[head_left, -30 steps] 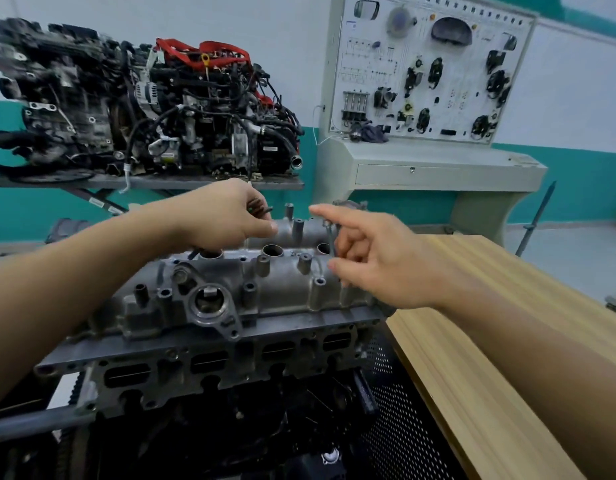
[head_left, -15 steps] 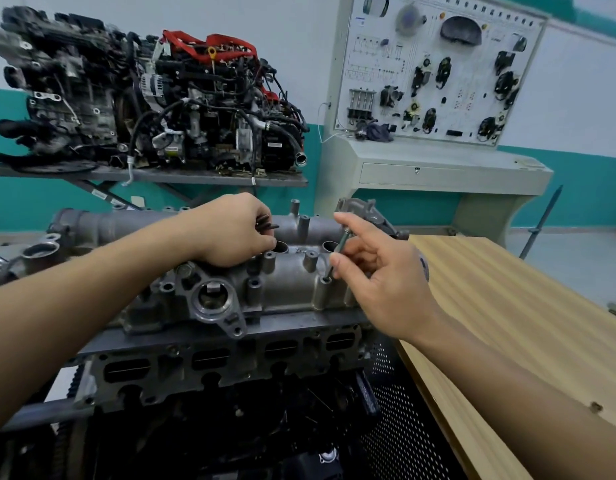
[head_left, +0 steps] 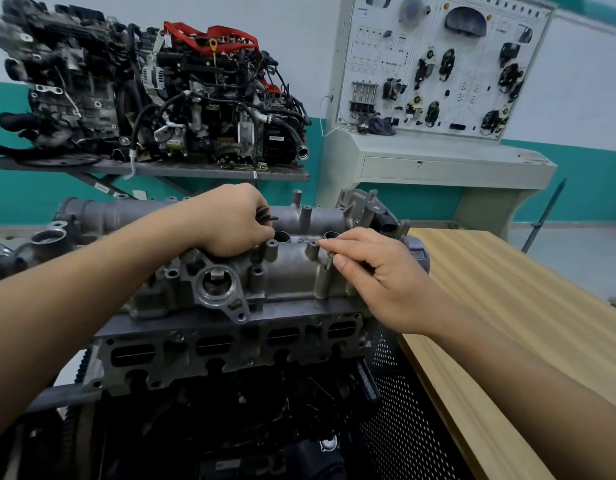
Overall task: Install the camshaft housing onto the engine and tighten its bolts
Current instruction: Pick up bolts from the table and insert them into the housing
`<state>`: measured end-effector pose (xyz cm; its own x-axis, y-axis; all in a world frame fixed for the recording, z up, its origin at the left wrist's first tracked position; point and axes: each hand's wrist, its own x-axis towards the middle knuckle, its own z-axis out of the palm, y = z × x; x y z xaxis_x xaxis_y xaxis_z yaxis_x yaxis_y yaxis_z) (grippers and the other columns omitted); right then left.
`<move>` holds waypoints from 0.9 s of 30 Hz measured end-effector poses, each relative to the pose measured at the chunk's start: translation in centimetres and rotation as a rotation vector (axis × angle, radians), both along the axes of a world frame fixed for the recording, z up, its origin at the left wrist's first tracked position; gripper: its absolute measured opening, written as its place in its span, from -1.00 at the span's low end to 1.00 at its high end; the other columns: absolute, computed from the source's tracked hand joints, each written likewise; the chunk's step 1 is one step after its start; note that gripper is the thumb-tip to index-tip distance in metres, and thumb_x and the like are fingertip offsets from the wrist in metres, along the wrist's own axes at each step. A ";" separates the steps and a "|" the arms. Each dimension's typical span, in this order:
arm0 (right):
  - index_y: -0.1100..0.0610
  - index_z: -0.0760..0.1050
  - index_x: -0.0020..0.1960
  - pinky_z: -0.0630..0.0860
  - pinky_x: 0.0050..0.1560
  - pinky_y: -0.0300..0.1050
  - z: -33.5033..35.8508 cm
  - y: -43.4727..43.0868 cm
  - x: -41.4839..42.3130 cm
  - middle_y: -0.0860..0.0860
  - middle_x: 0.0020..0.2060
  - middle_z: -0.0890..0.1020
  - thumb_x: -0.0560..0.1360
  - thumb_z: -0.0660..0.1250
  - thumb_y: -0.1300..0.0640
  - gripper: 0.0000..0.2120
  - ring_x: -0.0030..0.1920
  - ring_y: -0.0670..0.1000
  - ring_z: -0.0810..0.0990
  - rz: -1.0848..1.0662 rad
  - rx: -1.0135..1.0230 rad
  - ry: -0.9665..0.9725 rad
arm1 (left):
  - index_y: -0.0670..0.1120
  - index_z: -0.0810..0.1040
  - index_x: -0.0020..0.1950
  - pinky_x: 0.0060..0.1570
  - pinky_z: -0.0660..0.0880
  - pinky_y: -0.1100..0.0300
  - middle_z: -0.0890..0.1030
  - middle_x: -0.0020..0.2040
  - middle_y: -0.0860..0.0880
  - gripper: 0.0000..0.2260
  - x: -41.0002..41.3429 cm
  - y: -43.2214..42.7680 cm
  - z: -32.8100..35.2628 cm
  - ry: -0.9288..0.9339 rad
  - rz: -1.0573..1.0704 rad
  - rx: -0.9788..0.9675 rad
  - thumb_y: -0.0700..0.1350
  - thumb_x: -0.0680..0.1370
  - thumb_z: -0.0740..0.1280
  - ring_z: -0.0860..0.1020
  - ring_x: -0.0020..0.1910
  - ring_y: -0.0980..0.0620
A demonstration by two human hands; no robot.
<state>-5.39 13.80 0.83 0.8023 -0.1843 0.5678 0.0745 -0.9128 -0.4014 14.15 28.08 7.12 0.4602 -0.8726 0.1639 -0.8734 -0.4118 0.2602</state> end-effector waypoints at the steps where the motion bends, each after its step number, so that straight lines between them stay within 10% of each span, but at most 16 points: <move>1: 0.09 0.59 0.31 0.44 0.13 -0.33 0.3 -0.1 -0.1 -0.12 0.03 0.62 0.64 0.27 0.17 -0.72 0.08 -0.14 0.57 -0.001 0.040 0.024 | -0.18 0.63 -0.10 -0.09 0.53 0.03 0.66 -0.17 -0.12 -0.72 0.0 0.0 0.0 -0.018 0.019 0.028 0.03 0.59 0.35 0.60 -0.14 -0.11; 8: 0.00 0.58 0.28 0.52 0.01 -0.26 0.7 -0.1 0.2 -0.16 -0.02 0.61 0.59 0.36 0.03 -0.72 -0.01 -0.13 0.58 -0.027 0.129 0.025 | -0.10 0.38 -0.23 -0.17 0.30 0.12 0.36 -0.28 0.02 -0.56 -1.0 0.3 0.6 -0.237 0.182 0.249 0.23 0.64 0.16 0.41 -0.19 -0.08; 22: 0.06 0.67 0.09 0.47 0.13 -0.10 0.3 -0.3 2.4 -0.14 -0.02 0.67 0.62 0.21 0.02 -0.73 0.07 -0.07 0.57 -0.007 0.016 -0.039 | -0.08 0.41 -0.07 -0.12 0.29 0.15 0.47 -0.08 -0.12 -0.63 -1.3 1.2 0.3 -0.288 0.158 0.238 0.22 0.64 0.16 0.37 -0.11 -0.09; 27: 0.07 0.66 0.11 0.49 0.16 -0.09 0.3 -0.3 2.0 -0.18 -0.03 0.65 0.59 0.22 0.04 -0.74 0.08 -0.11 0.58 0.019 0.068 -0.034 | -0.06 0.31 -0.25 -0.21 0.32 0.12 0.34 -0.29 0.00 -0.57 -0.9 1.4 -0.1 -0.230 0.205 0.176 0.24 0.60 0.23 0.42 -0.19 -0.10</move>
